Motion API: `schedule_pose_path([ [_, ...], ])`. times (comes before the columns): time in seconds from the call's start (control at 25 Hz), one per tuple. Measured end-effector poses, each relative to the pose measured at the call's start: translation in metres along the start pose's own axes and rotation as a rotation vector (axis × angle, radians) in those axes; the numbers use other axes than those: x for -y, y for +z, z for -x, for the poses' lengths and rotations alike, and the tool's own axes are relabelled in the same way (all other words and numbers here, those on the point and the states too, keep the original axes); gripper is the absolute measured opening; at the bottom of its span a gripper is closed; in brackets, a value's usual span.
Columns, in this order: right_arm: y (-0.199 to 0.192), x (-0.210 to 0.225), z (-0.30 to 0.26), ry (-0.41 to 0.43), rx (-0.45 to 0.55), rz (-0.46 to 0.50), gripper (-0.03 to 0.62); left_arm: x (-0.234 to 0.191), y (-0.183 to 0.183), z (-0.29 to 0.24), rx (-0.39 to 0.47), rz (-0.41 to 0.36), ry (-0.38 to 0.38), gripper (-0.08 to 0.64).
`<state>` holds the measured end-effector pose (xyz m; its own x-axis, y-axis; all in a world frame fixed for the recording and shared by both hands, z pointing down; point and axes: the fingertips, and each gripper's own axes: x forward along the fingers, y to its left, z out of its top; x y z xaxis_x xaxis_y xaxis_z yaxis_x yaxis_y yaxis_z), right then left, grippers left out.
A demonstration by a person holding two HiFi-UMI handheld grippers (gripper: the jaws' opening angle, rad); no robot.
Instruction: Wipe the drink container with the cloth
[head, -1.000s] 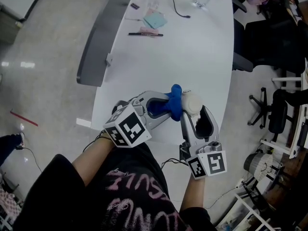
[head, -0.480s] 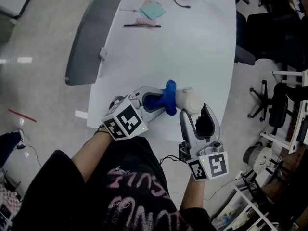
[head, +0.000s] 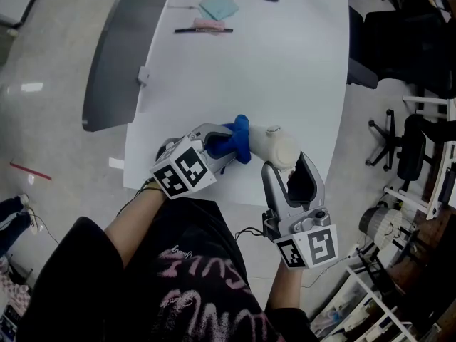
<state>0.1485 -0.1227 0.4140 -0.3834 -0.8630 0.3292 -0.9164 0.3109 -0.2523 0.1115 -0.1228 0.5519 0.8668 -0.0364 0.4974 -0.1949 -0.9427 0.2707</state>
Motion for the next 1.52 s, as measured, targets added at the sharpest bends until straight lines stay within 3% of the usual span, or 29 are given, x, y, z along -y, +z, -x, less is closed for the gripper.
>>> schedule_pose_path([
  [0.36, -0.003, 0.001, -0.001, -0.003, 0.000, -0.010, 0.275, -0.002, -0.006, 0.000, -0.020, -0.006, 0.008, 0.101],
  [0.72, -0.005, 0.001, 0.001, -0.011, 0.017, -0.001, 0.275, -0.002, 0.022, 0.034, 0.108, 0.013, 0.055, 0.101],
  [1.0, -0.004, -0.001, 0.002, -0.027, 0.026, 0.010, 0.274, 0.002, 0.040, 0.056, 0.151, -0.011, 0.108, 0.101],
  [1.2, -0.002, -0.001, 0.002, -0.063, 0.041, 0.023, 0.273, 0.003, 0.061, 0.076, 0.200, -0.045, 0.191, 0.101],
  [1.52, -0.001, 0.000, 0.006, -0.095, 0.066, 0.027, 0.273, 0.001, 0.088, 0.104, 0.277, -0.033, 0.301, 0.101],
])
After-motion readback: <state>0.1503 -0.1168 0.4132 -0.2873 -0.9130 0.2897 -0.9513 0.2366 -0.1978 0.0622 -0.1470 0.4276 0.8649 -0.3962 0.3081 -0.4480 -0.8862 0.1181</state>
